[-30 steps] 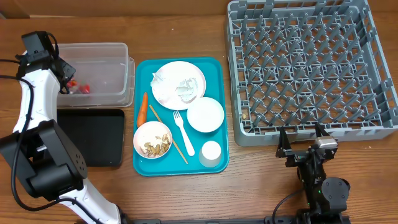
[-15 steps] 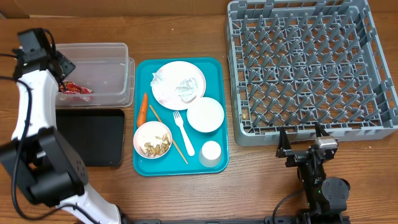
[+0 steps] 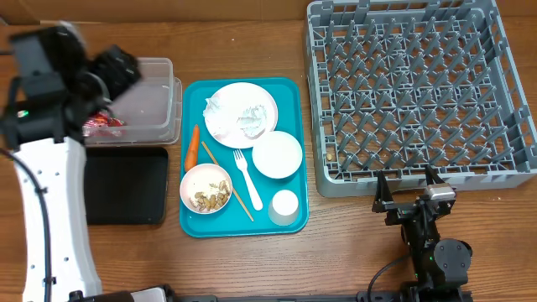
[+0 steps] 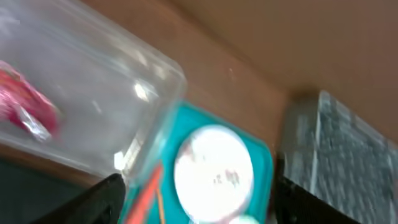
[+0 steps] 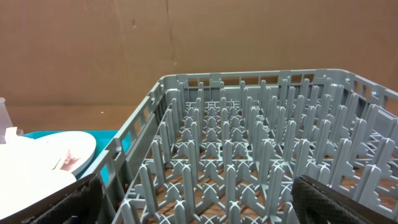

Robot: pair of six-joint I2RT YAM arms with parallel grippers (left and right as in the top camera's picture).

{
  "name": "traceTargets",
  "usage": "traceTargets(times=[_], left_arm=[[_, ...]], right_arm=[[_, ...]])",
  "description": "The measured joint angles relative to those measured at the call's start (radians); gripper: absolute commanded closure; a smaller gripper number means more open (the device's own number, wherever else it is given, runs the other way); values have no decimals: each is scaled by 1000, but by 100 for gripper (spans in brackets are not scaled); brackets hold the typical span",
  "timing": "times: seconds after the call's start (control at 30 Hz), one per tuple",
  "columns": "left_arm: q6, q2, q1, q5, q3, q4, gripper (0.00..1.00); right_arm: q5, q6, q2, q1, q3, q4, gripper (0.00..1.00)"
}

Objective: Sort waste into correct bins and load items into the dishwasher
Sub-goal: 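Move the left gripper back to the plate and grasp a tissue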

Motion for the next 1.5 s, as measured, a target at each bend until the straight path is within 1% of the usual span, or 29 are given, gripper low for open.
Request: traceTargets(times=[0.03,0.13,0.17,0.3,0.43,0.53,0.67,0.7,0.77,0.8,0.87,0.93,1.1,1.5], left_arm=[[0,8,-26,8,-1,-28,23],[-1,40,-108,11,-7,-95,33],[0,53,-136,8,-8,-105,34],[0,112,-271,-44,-11,-107,33],[0,174,-407,-151,-12,-66,31],[0,229,-485,-211,-12,-31,23],[0,312,-557,-249,-12,6,27],[0,333,-570,-256,-12,13,28],[-2,385,-593,-266,-12,34,43],[-2,413,-601,-270,-12,50,47],[6,467,-610,-274,-12,77,49],[9,525,-612,-281,-13,103,49],[12,602,-610,-312,-14,141,47],[16,621,-610,-354,-16,144,42]], right_arm=[[0,0,0,0,0,-1,0],[0,0,0,0,0,0,0],[0,0,0,0,0,-1,0],[0,0,0,0,0,-1,0],[0,0,0,0,0,0,0],[0,0,0,0,0,-1,0],[0,0,0,0,0,-1,0],[0,0,0,0,0,0,0],[0,0,0,0,0,0,0],[0,0,0,0,0,-1,0],[0,0,0,0,0,-1,0],[0,0,0,0,0,0,0],[0,0,0,0,0,0,0],[0,0,0,0,0,0,0]])
